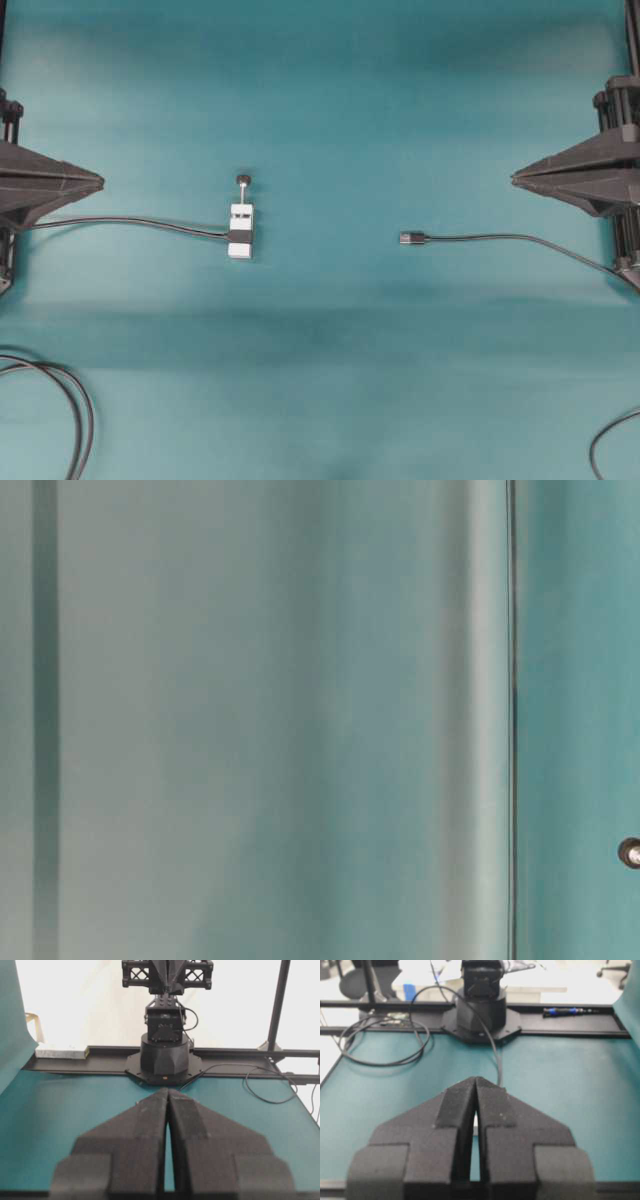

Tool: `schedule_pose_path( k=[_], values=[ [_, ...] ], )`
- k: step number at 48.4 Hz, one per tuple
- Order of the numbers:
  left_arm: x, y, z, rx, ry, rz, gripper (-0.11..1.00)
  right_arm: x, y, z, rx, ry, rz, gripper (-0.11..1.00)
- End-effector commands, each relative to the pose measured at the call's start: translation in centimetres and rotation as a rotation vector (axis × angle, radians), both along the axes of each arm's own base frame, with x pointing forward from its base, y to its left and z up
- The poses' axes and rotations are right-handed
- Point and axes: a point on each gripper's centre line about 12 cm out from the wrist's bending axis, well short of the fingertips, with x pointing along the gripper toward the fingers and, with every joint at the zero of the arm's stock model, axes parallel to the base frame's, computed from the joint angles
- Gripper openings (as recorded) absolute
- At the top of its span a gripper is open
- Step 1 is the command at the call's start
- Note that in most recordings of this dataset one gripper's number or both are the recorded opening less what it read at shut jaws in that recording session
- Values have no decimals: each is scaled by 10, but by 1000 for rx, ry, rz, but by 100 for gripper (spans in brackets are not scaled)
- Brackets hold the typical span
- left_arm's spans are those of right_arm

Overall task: Insert the USB cable into the female connector supported by the left arm.
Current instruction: 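Move both grippers forward toward the white clamp and the USB plug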

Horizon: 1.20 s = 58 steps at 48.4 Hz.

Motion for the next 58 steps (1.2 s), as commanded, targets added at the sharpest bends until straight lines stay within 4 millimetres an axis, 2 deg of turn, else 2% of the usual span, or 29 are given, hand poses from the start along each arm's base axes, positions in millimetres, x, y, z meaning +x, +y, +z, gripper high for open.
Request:
schedule_pose_path(
  k=[1,11,19,25,30,36,40,43,46,52,56,58],
  values=[
    [3,0,-2,-15,32,1,1,3,0,7,-6,-15,1,0],
    [9,-1,-9,-12,181,-6,0,9,0,-3,11,80,1,0],
    [21,-1,-23,-23,279,-5,0,28,0,-16,22,210,0,0],
    [33,-1,-53,-24,411,-3,0,39,0,-32,24,279,-3,0],
    [41,-1,-91,-3,526,-3,0,41,0,-52,24,348,-3,0],
    [45,-1,-124,7,537,-3,1,34,-1,-84,24,443,-6,0],
    [48,0,-138,6,499,3,5,28,-2,-96,31,457,-14,0],
    [54,1,-147,4,463,10,10,23,-2,-103,43,445,-16,0],
    [59,2,-155,-1,456,14,22,19,-3,-107,64,415,-23,0],
    [67,2,-173,-9,508,18,55,10,-12,-114,138,345,-70,0],
    [70,2,-177,-10,523,18,79,3,-17,-121,183,342,-98,0],
    [70,2,-178,-14,532,21,84,-1,-17,-126,198,358,-104,0]
  ],
)
